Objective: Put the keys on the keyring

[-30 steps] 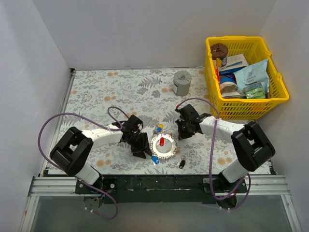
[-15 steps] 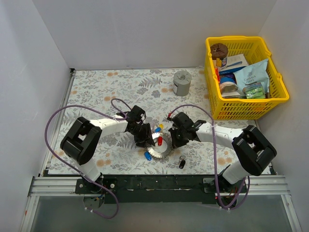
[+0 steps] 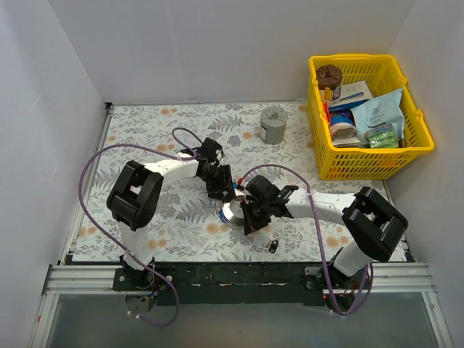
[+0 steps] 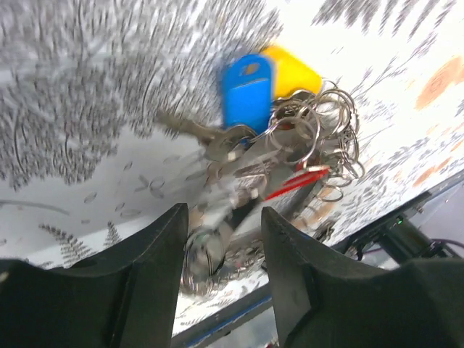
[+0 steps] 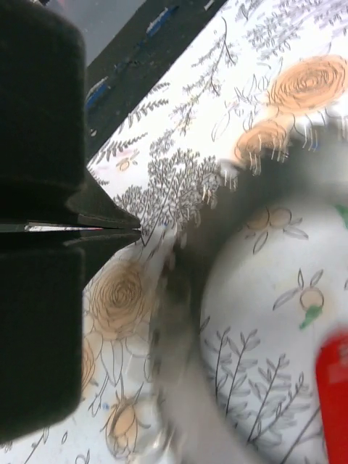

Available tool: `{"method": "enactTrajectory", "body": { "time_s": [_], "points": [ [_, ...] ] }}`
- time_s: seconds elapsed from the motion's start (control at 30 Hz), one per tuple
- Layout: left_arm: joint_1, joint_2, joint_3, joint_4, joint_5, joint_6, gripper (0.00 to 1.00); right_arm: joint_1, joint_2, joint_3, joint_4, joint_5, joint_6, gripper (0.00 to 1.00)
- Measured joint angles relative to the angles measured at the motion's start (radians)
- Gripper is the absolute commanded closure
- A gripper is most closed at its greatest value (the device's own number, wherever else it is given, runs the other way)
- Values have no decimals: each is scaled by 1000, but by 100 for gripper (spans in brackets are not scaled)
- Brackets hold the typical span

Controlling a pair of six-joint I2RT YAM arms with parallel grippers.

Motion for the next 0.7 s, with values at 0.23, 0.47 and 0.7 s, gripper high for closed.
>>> {"method": "enactTrajectory", "body": {
  "time_s": [0.23,0.47,0.7],
  "points": [
    [10,34,192,-98,-127,93,39,12,0,61,-29,23,2,99],
    [22,11,230,-183,-259,169,37,-38,-63,90,-71,93,-24,99],
    [29,-134,26,-172,-220,160,38,-227,-94,86,-80,115,-71,99]
  ]
}}
